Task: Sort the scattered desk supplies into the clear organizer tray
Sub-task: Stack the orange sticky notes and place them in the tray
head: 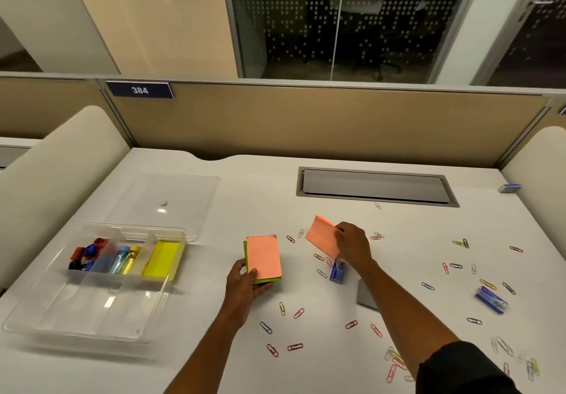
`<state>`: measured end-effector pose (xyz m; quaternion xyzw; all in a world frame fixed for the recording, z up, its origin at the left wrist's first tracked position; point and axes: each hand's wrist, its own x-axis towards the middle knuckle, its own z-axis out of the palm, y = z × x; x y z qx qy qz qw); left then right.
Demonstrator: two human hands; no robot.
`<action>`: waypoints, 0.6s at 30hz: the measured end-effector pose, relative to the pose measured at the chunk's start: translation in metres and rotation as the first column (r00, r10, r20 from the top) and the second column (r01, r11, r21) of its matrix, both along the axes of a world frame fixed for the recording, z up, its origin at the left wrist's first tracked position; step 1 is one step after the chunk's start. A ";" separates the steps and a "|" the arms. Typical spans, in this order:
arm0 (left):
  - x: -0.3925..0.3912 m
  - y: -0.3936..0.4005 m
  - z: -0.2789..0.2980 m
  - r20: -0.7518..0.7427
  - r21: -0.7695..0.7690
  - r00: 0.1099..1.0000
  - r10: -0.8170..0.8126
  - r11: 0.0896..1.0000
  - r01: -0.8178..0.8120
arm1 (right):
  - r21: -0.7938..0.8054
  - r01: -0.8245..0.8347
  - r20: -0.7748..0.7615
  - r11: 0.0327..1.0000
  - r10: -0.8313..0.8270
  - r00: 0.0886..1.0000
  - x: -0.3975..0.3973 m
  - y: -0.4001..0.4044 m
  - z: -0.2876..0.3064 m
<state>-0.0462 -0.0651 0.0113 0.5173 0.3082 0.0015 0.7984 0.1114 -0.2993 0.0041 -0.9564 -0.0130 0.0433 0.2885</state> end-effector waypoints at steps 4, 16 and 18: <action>-0.001 -0.002 0.002 0.020 -0.014 1.000 -0.007 1.000 0.007 | 0.322 0.067 -0.042 0.944 -0.057 0.997 -0.010 0.005 0.021; 0.002 0.031 0.028 0.100 -0.013 0.984 -0.151 0.988 0.153 | 0.686 0.158 -0.232 0.710 0.008 0.973 -0.099 0.103 0.058; -0.001 0.042 0.031 0.109 -0.001 0.981 -0.161 0.987 0.162 | 0.661 0.171 -0.224 0.730 -0.026 0.974 -0.112 0.122 0.057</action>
